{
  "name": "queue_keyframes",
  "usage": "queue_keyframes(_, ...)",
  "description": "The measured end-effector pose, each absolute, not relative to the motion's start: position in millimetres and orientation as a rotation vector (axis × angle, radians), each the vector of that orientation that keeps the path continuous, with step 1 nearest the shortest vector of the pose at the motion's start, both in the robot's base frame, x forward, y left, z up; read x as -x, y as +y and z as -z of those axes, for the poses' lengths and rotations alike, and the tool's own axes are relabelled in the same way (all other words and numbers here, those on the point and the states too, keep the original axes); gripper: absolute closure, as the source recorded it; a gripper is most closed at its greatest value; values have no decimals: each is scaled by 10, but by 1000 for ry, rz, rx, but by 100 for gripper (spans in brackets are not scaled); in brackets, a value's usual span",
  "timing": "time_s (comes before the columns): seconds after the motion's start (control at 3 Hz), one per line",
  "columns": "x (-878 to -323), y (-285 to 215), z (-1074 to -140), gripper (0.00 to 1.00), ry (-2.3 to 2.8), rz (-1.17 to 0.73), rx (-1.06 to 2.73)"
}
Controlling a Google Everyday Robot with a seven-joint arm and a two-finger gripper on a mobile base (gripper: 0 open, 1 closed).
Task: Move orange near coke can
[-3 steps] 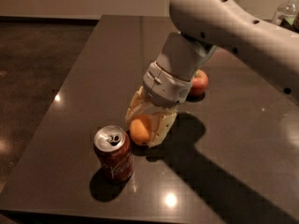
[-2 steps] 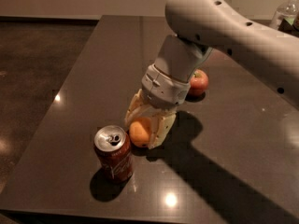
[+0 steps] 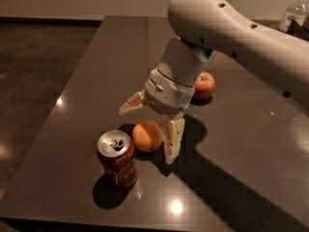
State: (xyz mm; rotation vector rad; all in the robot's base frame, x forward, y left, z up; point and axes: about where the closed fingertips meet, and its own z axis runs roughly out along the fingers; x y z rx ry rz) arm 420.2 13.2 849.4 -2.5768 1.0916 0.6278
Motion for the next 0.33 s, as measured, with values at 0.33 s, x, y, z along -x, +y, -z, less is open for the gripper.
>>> queue_keyframes(0.33, -4203, 132, -8494, 0, 1092, -628, 2577)
